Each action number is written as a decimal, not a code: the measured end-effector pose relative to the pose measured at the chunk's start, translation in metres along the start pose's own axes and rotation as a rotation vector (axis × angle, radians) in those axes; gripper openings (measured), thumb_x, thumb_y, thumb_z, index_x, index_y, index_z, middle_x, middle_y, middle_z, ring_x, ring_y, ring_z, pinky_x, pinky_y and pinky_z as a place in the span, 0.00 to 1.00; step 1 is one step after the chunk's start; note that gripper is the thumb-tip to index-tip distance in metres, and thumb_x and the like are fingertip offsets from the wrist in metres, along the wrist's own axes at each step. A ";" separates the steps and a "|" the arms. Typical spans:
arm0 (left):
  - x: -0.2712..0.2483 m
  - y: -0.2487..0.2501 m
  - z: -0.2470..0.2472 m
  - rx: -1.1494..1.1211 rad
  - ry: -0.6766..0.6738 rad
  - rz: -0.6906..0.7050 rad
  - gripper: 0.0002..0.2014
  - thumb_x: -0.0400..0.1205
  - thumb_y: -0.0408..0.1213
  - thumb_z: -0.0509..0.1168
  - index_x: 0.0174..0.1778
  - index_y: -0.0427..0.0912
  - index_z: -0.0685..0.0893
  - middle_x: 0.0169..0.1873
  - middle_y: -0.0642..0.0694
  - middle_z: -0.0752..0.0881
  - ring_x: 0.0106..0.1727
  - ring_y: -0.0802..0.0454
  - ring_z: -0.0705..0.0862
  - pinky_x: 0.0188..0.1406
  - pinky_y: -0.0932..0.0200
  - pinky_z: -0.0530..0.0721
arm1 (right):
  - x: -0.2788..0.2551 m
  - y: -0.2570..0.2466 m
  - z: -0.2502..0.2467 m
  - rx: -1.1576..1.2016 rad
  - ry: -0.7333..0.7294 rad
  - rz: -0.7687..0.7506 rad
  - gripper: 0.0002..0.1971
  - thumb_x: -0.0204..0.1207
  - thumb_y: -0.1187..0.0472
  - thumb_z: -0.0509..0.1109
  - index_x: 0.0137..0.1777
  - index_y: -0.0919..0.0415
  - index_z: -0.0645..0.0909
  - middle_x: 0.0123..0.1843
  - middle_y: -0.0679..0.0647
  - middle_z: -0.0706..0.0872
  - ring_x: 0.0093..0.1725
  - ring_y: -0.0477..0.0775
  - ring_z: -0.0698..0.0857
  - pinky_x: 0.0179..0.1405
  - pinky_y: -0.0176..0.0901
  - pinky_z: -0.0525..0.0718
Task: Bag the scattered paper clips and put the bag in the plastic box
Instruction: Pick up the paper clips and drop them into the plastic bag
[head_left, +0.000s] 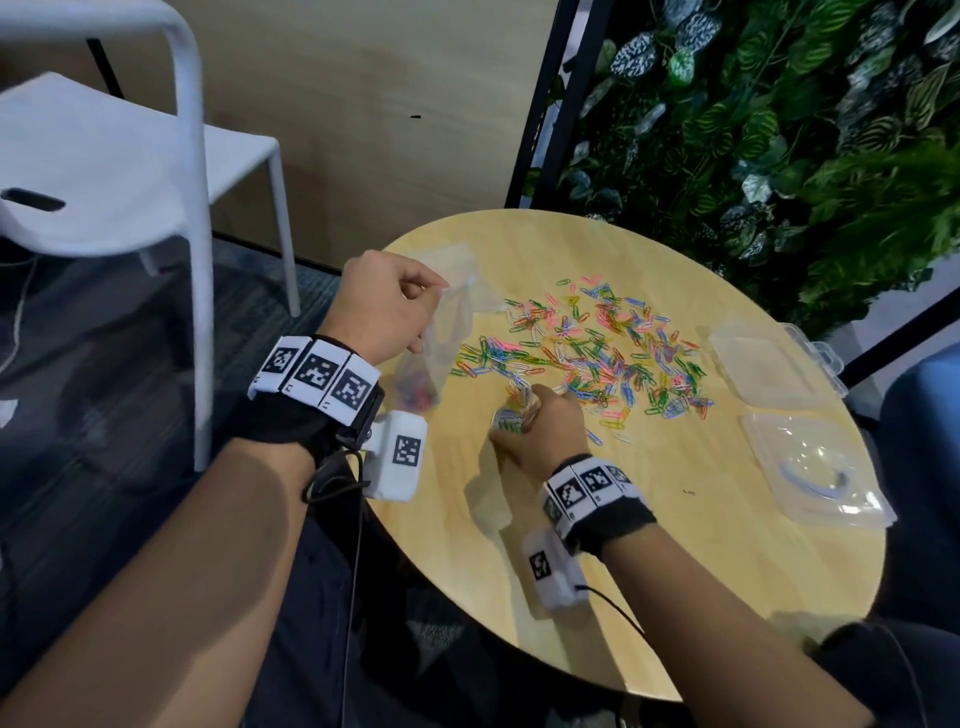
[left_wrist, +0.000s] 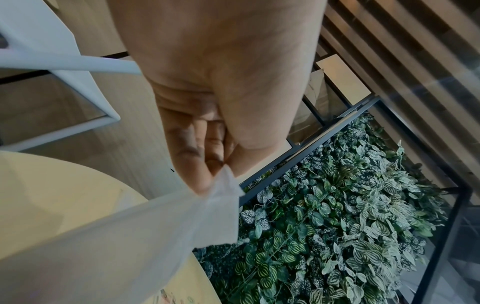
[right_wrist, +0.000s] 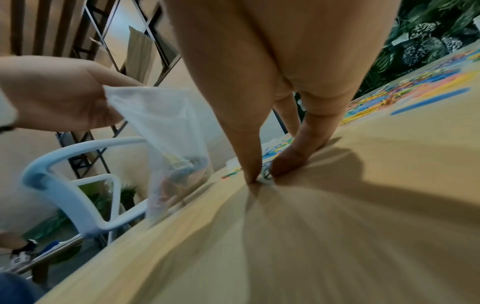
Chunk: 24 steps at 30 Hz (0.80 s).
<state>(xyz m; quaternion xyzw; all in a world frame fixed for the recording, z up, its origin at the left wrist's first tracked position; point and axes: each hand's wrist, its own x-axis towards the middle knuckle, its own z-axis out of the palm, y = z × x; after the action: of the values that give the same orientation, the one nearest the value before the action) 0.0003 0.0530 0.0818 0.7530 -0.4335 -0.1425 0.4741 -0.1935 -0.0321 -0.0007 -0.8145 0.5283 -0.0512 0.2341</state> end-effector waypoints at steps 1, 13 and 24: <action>0.001 -0.001 -0.001 -0.001 -0.009 0.001 0.06 0.84 0.35 0.69 0.44 0.46 0.92 0.26 0.43 0.89 0.18 0.54 0.87 0.27 0.61 0.88 | 0.008 -0.002 -0.001 -0.023 0.005 -0.001 0.40 0.68 0.47 0.79 0.77 0.59 0.68 0.72 0.63 0.68 0.64 0.62 0.79 0.66 0.46 0.76; 0.009 0.004 0.008 0.015 -0.130 -0.003 0.08 0.84 0.33 0.68 0.45 0.42 0.93 0.28 0.40 0.91 0.21 0.48 0.88 0.25 0.63 0.87 | 0.044 -0.015 -0.003 -0.437 -0.002 -0.244 0.13 0.80 0.70 0.60 0.55 0.66 0.86 0.53 0.62 0.83 0.52 0.63 0.84 0.51 0.49 0.83; 0.007 0.009 0.024 -0.009 -0.227 -0.041 0.07 0.84 0.34 0.68 0.46 0.42 0.92 0.29 0.41 0.90 0.19 0.49 0.87 0.25 0.58 0.88 | 0.048 0.033 -0.060 -0.143 0.026 -0.004 0.07 0.75 0.61 0.73 0.50 0.59 0.92 0.45 0.57 0.93 0.45 0.55 0.89 0.46 0.41 0.85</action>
<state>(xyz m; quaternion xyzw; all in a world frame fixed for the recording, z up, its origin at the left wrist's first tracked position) -0.0154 0.0315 0.0780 0.7385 -0.4683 -0.2385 0.4224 -0.2200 -0.1053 0.0300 -0.8296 0.5319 -0.0246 0.1682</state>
